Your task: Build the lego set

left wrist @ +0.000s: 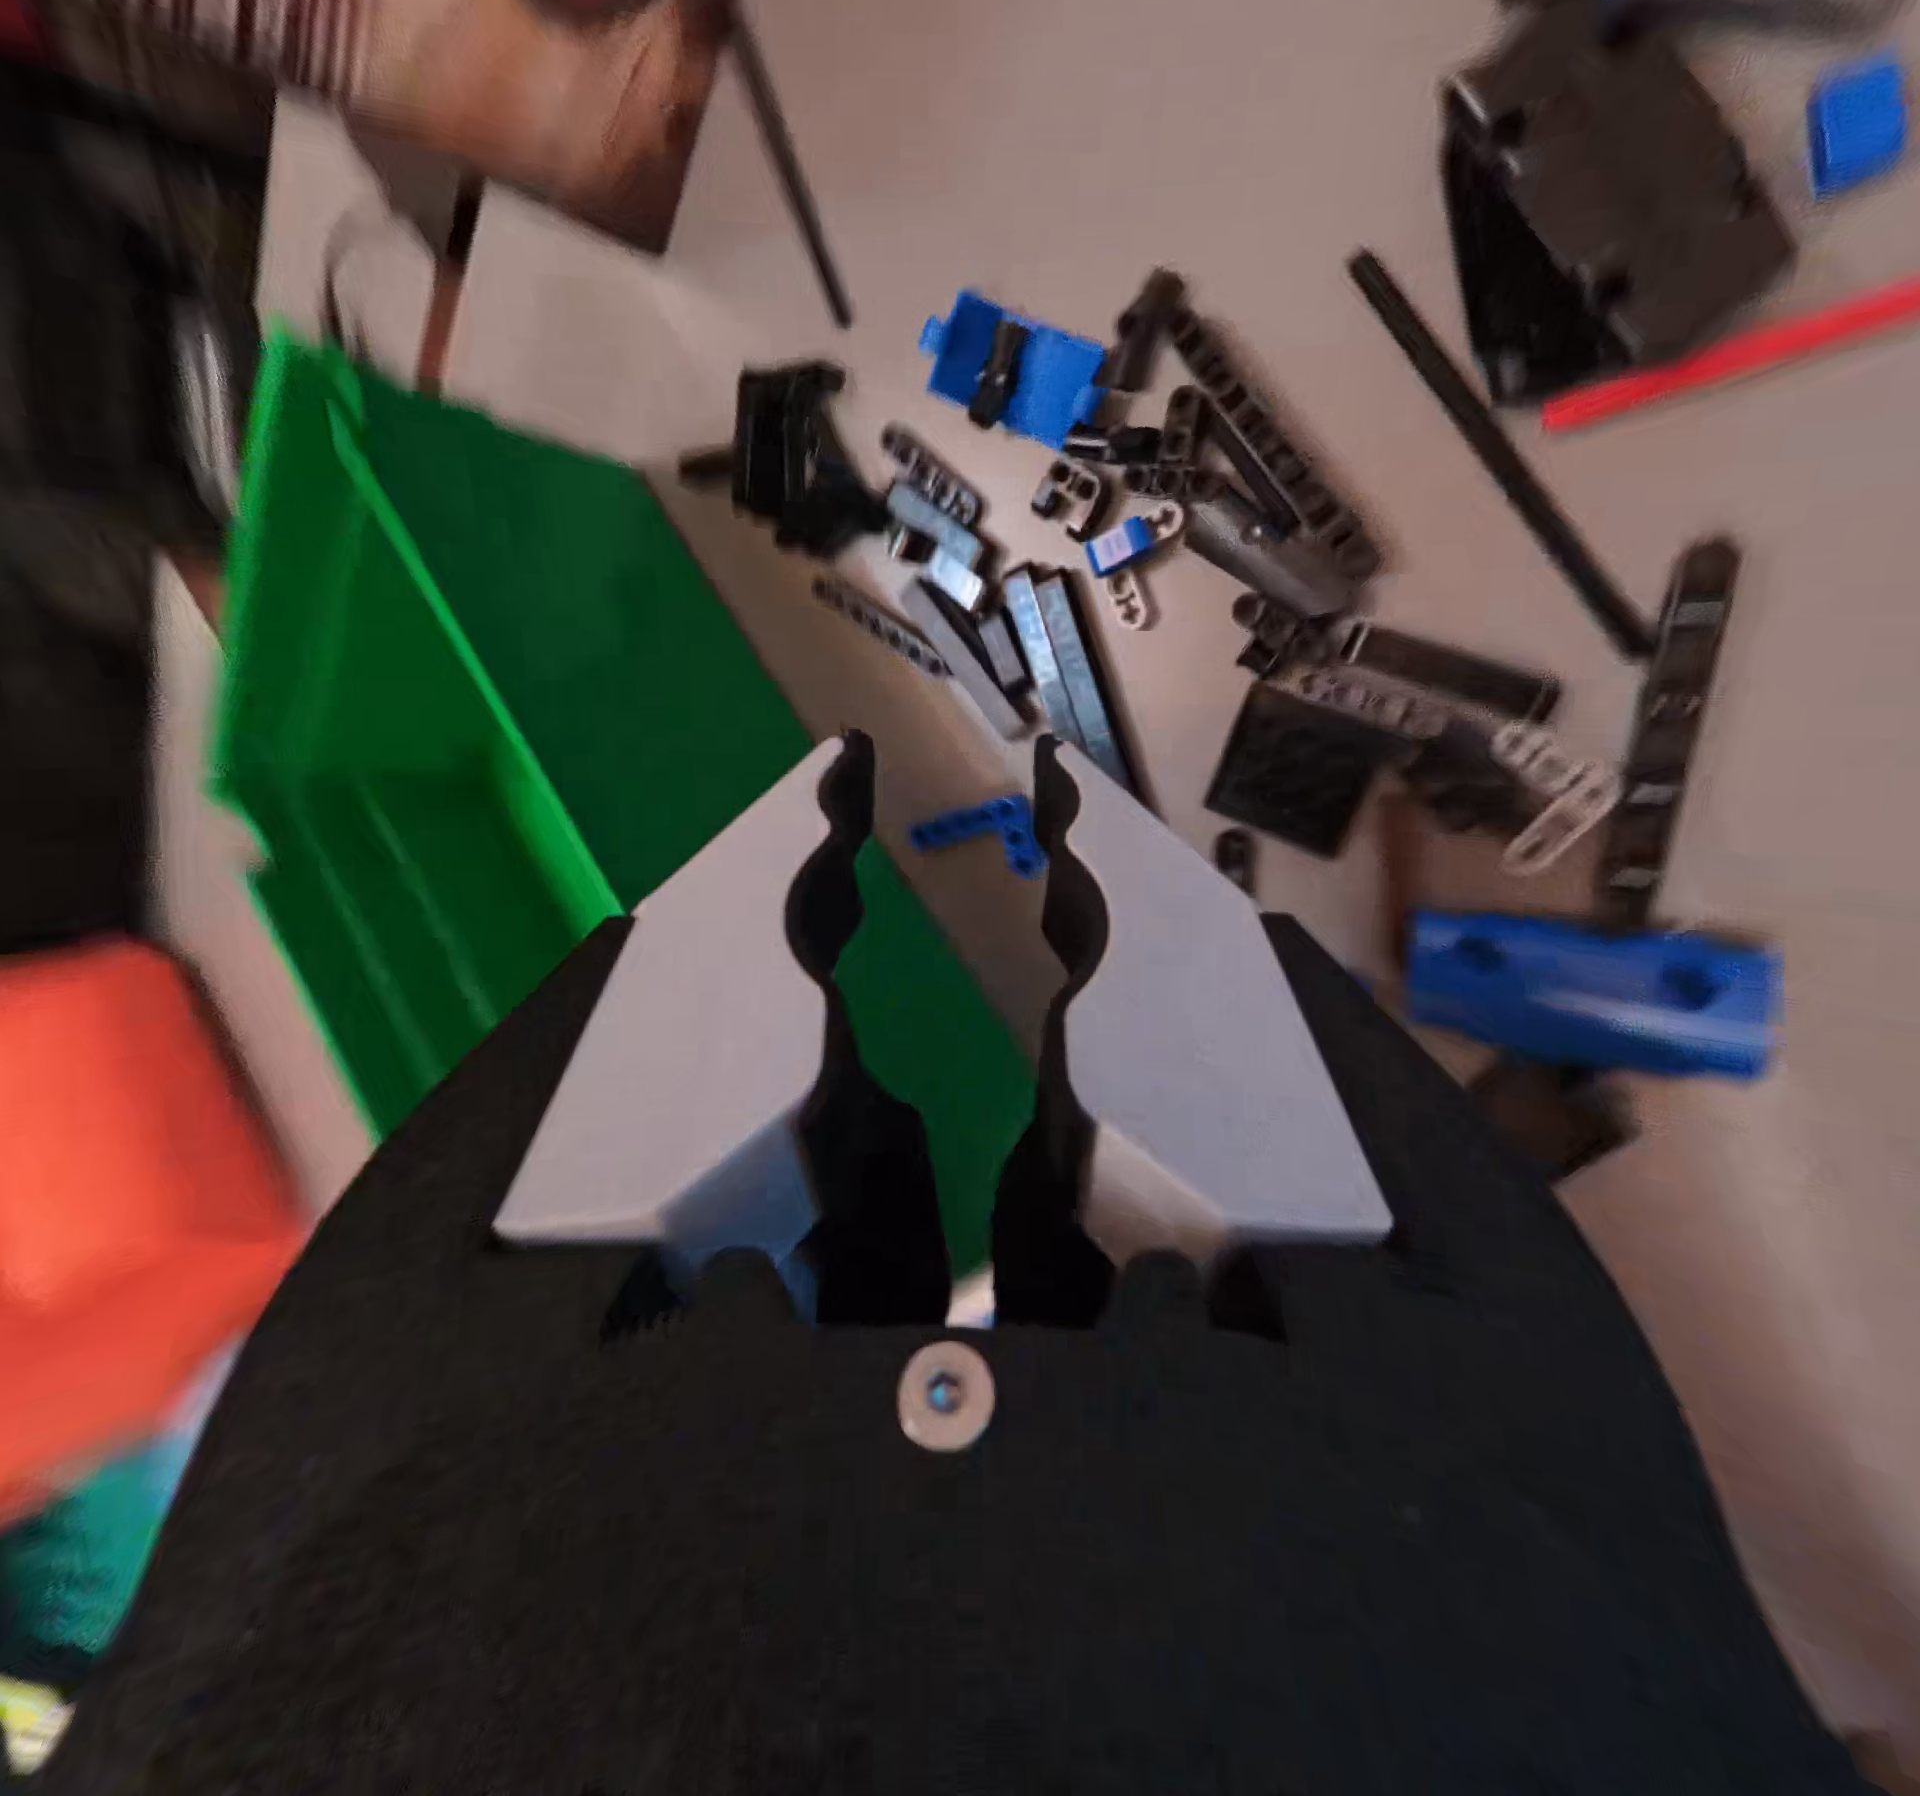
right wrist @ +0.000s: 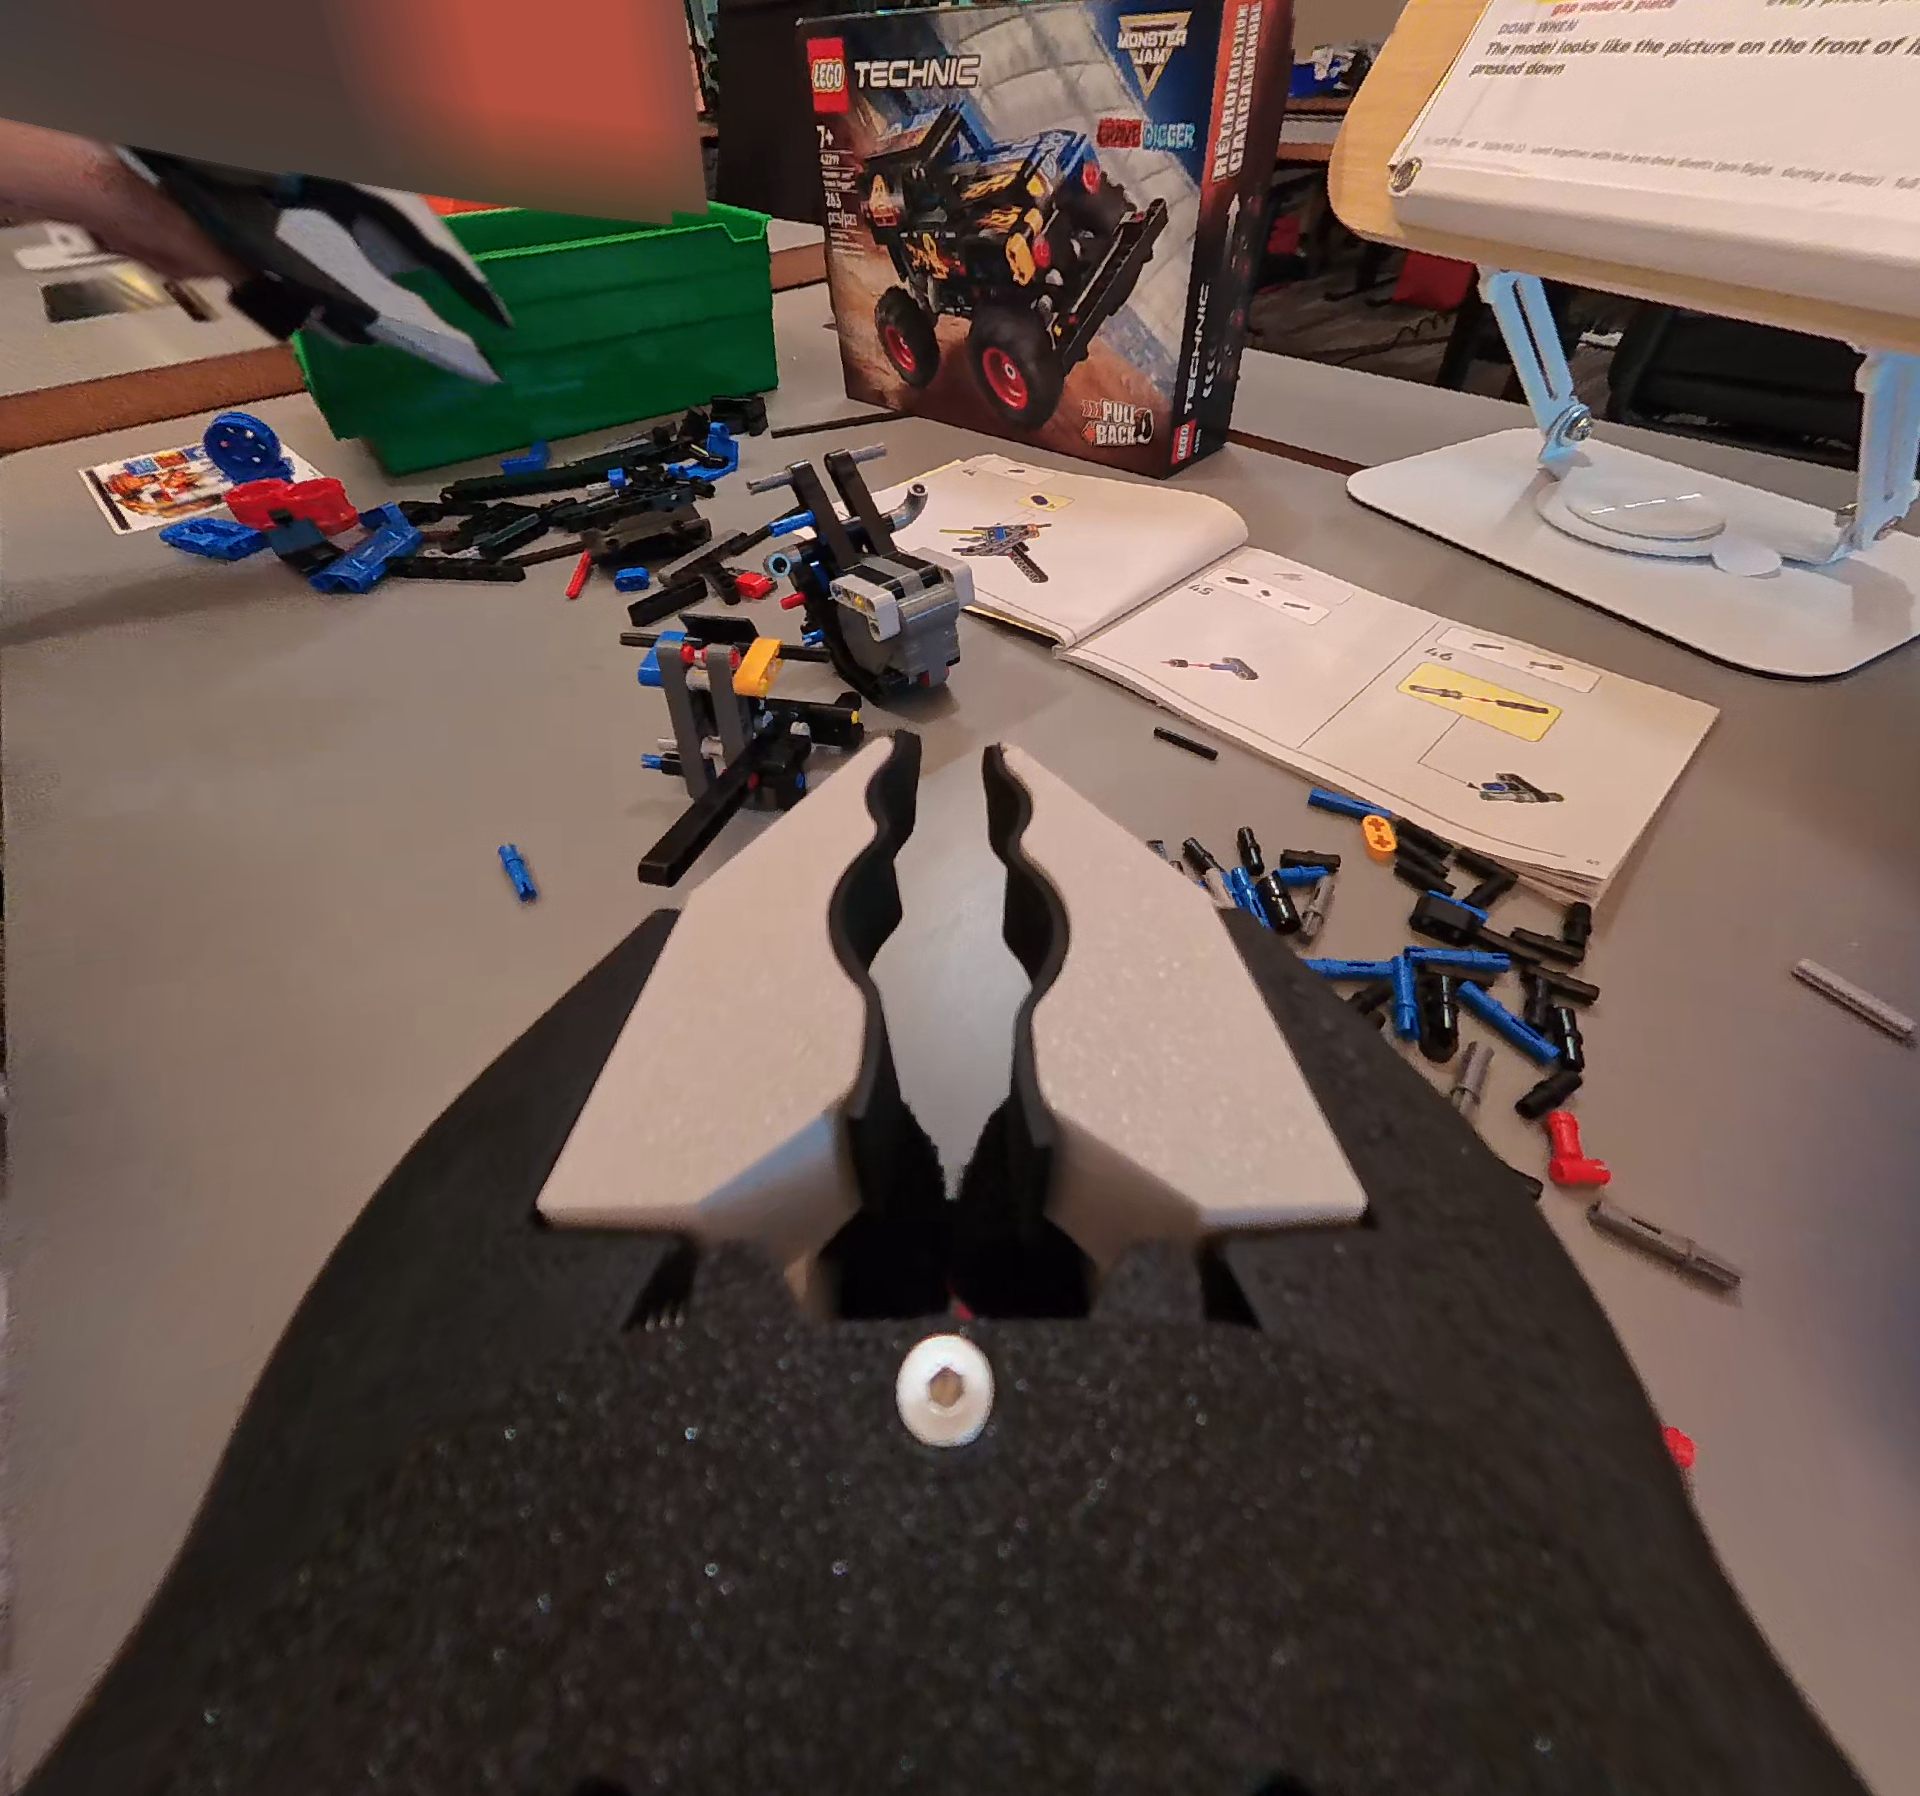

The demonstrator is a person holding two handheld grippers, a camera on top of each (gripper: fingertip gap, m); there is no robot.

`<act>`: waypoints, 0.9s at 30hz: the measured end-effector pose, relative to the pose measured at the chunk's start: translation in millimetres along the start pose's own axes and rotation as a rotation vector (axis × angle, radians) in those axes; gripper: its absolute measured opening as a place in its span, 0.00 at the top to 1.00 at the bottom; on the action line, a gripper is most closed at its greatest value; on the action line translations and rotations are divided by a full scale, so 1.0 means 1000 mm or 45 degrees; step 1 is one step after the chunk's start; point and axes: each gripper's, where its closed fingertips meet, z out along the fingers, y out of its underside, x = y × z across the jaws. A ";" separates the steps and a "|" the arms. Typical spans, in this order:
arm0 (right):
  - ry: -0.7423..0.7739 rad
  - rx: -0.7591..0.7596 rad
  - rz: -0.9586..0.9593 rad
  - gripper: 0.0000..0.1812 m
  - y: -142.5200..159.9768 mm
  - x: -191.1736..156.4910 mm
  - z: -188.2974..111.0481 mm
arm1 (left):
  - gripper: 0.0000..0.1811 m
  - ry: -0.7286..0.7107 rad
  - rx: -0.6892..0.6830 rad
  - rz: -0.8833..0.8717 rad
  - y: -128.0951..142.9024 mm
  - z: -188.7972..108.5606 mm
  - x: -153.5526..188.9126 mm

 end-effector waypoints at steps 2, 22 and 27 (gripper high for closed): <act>-0.011 0.001 0.010 0.93 0.000 0.000 0.000 | 0.82 0.200 -0.013 0.380 -0.006 0.010 0.014; -0.043 -0.022 0.056 0.93 0.004 -0.002 0.001 | 0.85 0.666 -0.183 1.154 0.010 0.064 0.010; -0.058 -0.034 0.069 0.93 0.006 -0.002 0.002 | 0.85 0.692 -0.218 1.146 0.015 0.067 0.009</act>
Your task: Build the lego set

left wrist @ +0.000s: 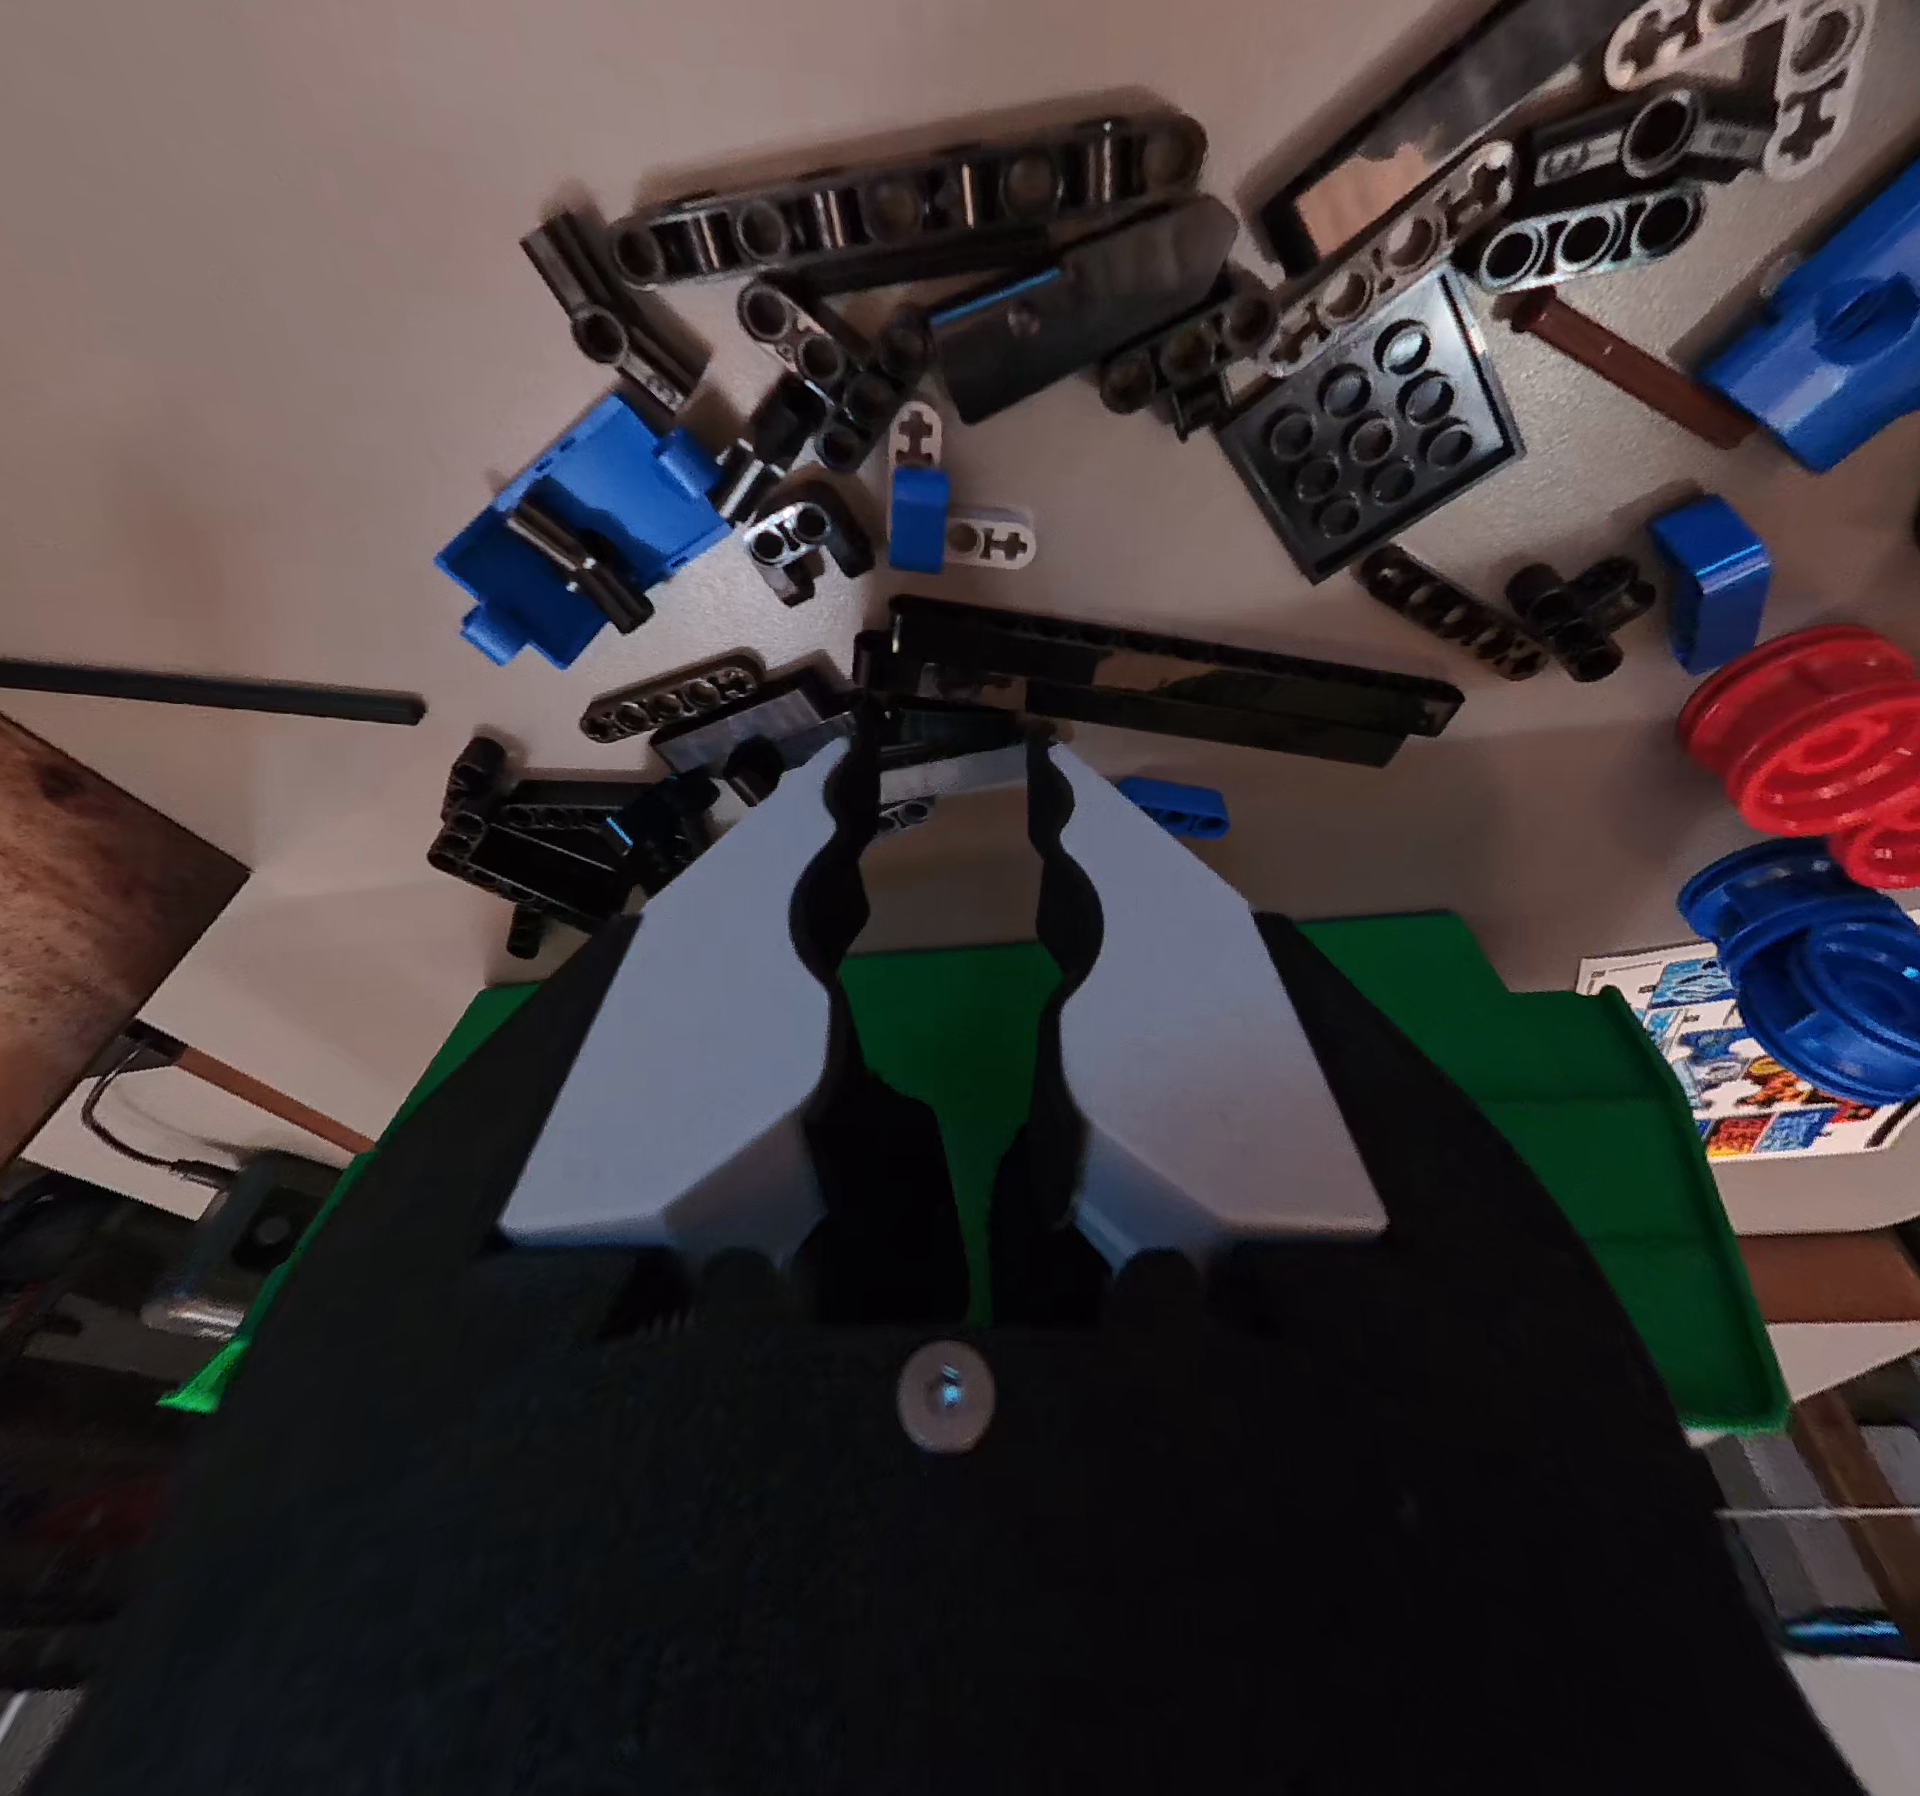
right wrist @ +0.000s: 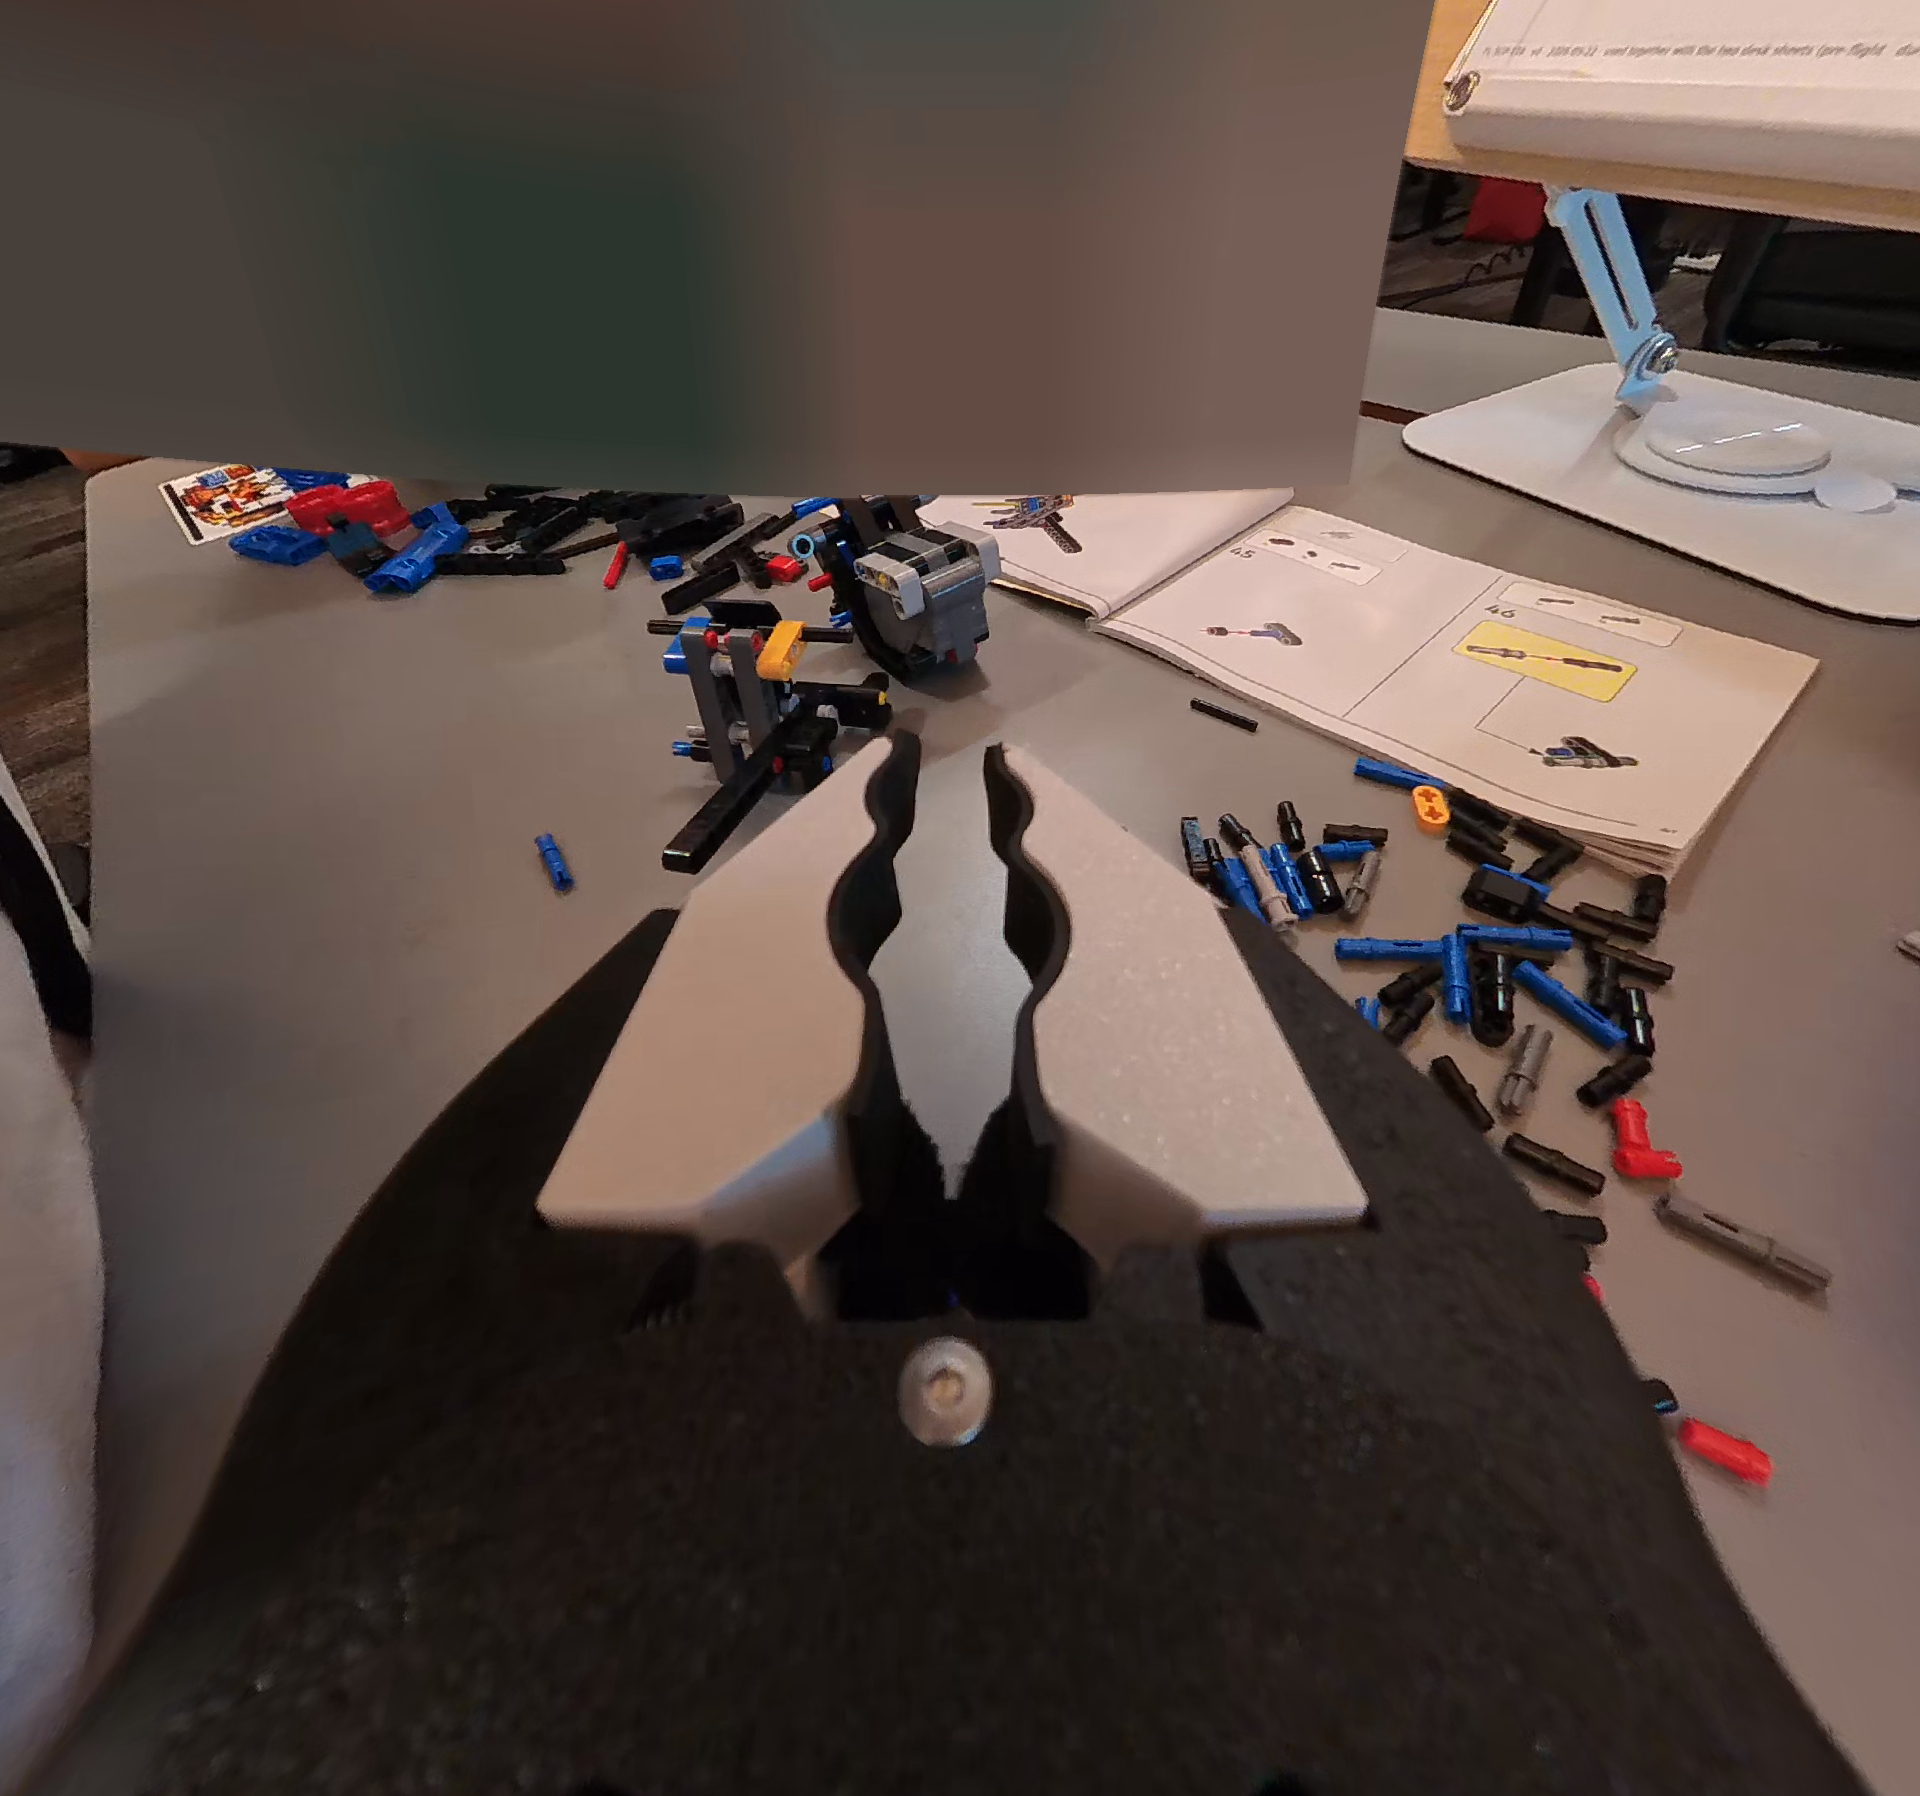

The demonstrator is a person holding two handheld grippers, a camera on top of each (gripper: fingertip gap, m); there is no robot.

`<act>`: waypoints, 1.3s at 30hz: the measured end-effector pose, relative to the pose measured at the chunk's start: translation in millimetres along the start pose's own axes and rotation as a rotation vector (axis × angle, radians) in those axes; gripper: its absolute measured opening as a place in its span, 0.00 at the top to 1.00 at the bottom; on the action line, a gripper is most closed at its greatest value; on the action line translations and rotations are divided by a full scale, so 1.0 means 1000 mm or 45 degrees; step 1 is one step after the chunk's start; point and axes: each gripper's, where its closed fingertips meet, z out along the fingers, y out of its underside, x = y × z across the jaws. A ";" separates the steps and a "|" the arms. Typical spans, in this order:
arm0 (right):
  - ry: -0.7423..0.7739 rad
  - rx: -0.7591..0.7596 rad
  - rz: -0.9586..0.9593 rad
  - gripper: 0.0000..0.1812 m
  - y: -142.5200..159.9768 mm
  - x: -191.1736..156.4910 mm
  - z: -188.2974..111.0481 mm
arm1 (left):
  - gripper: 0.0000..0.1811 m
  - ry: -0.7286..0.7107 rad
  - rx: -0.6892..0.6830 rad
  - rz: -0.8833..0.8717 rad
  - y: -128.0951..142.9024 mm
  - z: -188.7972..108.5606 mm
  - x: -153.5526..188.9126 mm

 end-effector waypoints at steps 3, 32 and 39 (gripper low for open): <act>-0.005 -0.003 0.000 0.93 0.000 0.000 0.000 | 0.86 0.005 0.013 -0.009 -0.002 0.000 -0.001; -0.045 0.002 0.035 0.93 0.000 -0.003 -0.001 | 0.96 -0.010 -0.010 -0.101 -0.006 0.004 0.003; -0.046 0.002 0.027 0.93 0.000 -0.004 -0.001 | 0.96 -0.279 0.192 -0.371 -0.024 -0.058 -0.026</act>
